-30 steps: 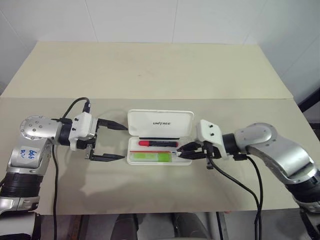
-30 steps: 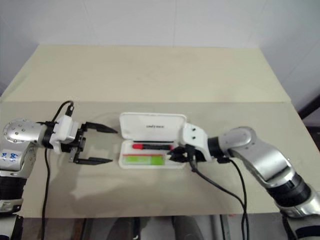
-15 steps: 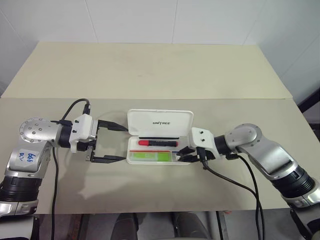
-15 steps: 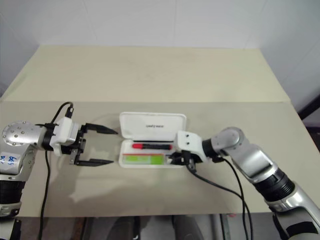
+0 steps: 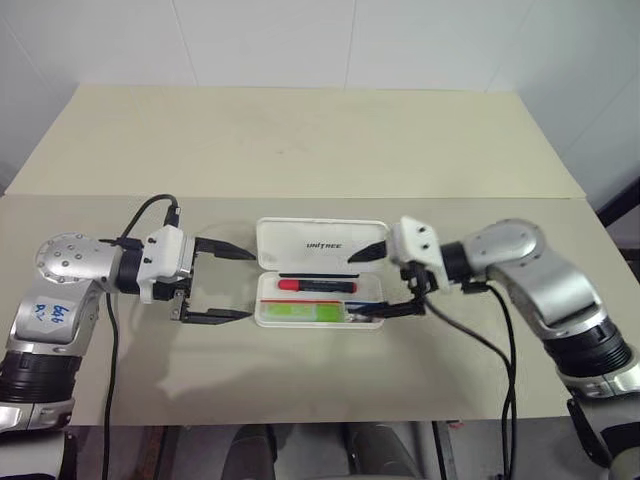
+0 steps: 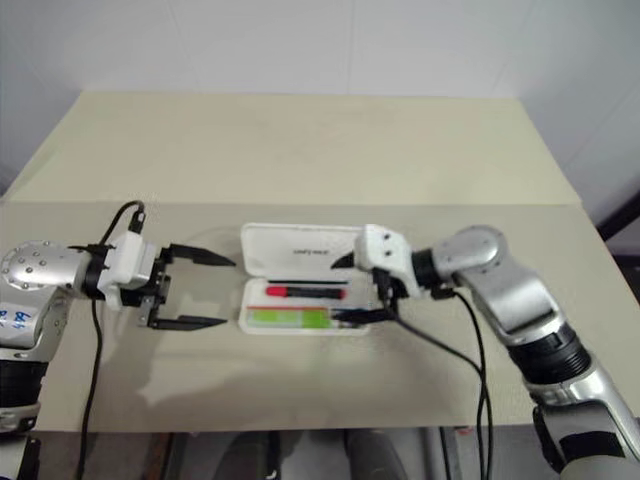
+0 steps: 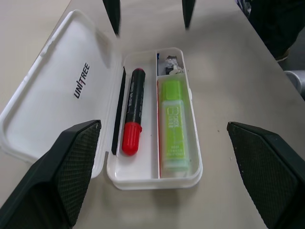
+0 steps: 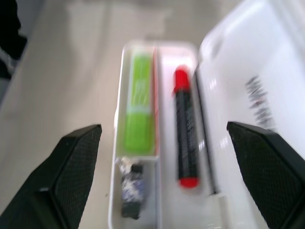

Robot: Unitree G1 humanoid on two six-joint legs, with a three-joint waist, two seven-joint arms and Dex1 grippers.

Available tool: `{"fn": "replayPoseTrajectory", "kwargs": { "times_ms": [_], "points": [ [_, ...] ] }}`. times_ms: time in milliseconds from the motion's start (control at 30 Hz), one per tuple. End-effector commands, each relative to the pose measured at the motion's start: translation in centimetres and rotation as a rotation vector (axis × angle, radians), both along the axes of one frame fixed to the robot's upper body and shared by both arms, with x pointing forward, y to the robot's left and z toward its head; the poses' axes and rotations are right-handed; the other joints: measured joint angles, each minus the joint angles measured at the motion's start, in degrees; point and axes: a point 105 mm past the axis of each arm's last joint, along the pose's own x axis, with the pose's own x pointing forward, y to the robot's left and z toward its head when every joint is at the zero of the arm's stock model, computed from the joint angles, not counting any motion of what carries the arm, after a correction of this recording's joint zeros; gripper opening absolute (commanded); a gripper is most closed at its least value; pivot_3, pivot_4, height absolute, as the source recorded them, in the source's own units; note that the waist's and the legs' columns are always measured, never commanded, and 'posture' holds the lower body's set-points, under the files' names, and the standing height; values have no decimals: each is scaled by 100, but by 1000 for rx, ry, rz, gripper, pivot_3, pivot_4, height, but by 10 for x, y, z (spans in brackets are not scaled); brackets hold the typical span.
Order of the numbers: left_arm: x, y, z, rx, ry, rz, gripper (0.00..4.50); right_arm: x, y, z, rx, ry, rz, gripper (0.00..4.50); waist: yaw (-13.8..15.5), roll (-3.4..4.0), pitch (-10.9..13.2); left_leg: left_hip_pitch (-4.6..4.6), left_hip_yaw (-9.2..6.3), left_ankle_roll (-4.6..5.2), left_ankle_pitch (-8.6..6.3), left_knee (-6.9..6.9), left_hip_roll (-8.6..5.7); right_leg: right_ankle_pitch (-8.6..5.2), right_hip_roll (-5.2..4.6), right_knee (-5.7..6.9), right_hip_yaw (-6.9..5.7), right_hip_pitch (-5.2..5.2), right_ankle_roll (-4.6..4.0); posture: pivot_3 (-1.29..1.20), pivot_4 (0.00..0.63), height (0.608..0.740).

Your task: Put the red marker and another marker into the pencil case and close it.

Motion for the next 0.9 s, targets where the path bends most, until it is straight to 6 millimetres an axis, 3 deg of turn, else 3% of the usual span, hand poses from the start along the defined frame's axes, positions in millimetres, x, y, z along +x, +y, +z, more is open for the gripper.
{"fn": "replayPoseTrajectory", "kwargs": {
  "times_ms": [33, 133, 300, 433, 633, 833, 900],
  "points": [
    [0, 5, 14, -8, -36, 19, 4500, -21, 6, 42, 285, -89, 122, 4494, 0, 0, 0, 0, -1, 0, 0, -1, 0, 0, 1, 0, -1, 1, 0, 0, 150, 740],
    [1, 11, 14, 3, -1, 43, 4500, -25, -11, 57, 410, -131, 66, 4494, -6, 3, 2, -1, 0, 0, 0, -2, 0, 1, 2, 2, 2, 0, 1, 0, 150, 740],
    [12, 16, 25, -57, -23, 115, 4500, -20, -37, 43, 398, -120, -46, 4494, 16, 2, 2, 0, -3, -1, 0, 7, -1, 1, -1, -1, -4, 8, 2, 0, 150, 740],
    [12, 26, 22, -76, 1, 124, 4500, -14, -59, 27, 350, -106, -98, 4494, -14, 3, 2, 1, 0, -1, -1, 22, -2, 3, 0, 2, 0, 12, 6, 0, 150, 740],
    [16, 37, 34, -161, -8, 167, 2516, -11, -72, 22, 308, -95, -103, 4500, -20, 3, 2, 3, 0, 0, -1, 24, 0, 5, 3, 7, 3, 11, 8, 0, 150, 740],
    [17, 50, 32, -207, -3, 218, 464, -11, -71, 16, 276, -99, -85, 4500, -9, 4, 2, 2, 1, -1, -1, 26, -1, 5, 1, 6, 3, 11, 8, 0, 150, 740],
    [19, 53, 32, -229, -3, 237, 70, -10, -69, 16, 274, -101, -85, 4500, -3, 4, 2, 2, 1, -1, -1, 28, -1, 5, 0, 6, 3, 12, 9, 0, 150, 740]
  ]
}}
